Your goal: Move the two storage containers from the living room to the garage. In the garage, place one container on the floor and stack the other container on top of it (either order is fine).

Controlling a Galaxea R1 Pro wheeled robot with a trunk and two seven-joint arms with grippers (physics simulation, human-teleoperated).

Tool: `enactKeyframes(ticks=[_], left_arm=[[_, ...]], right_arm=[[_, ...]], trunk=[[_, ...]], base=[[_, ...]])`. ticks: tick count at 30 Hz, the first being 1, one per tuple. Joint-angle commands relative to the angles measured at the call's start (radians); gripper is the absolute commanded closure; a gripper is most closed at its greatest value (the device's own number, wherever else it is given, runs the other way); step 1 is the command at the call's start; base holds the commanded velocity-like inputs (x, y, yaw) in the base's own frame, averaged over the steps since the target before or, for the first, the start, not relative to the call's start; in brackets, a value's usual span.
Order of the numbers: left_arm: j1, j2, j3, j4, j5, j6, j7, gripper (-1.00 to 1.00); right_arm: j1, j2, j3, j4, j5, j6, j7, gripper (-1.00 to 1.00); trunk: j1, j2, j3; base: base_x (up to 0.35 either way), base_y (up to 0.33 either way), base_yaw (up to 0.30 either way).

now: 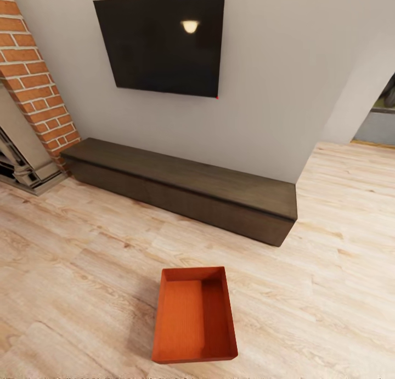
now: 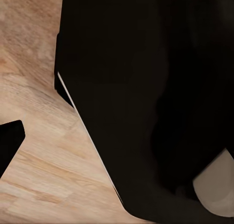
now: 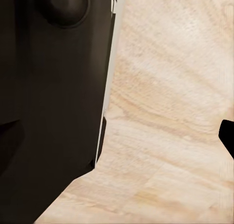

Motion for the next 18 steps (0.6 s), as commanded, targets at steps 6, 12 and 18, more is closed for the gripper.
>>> enactKeyframes(ticks=[6, 12, 18], left_arm=[[0.0, 0.0, 0.0, 0.0, 0.005, -0.002, 0.001, -1.0], [0.0, 0.0, -0.001, 0.0, 0.006, -0.002, 0.0, -1.0], [0.0, 0.0, -0.001, 0.0, 0.005, -0.002, 0.001, -1.0]], right_arm=[[-0.001, 0.0, 0.009, 0.003, -0.005, -0.005, -0.002, -1.0], [-0.001, 0.0, 0.009, 0.003, -0.005, -0.004, -0.003, -1.0], [-0.001, 0.0, 0.008, 0.003, -0.005, -0.001, -0.003, -1.0]], trunk=[[0.0, 0.0, -0.01], [0.0, 0.0, -0.02], [0.0, 0.0, -0.03]], base=[[0.0, 0.0, 0.0], [0.0, 0.0, 0.0], [0.0, 0.0, 0.0]])
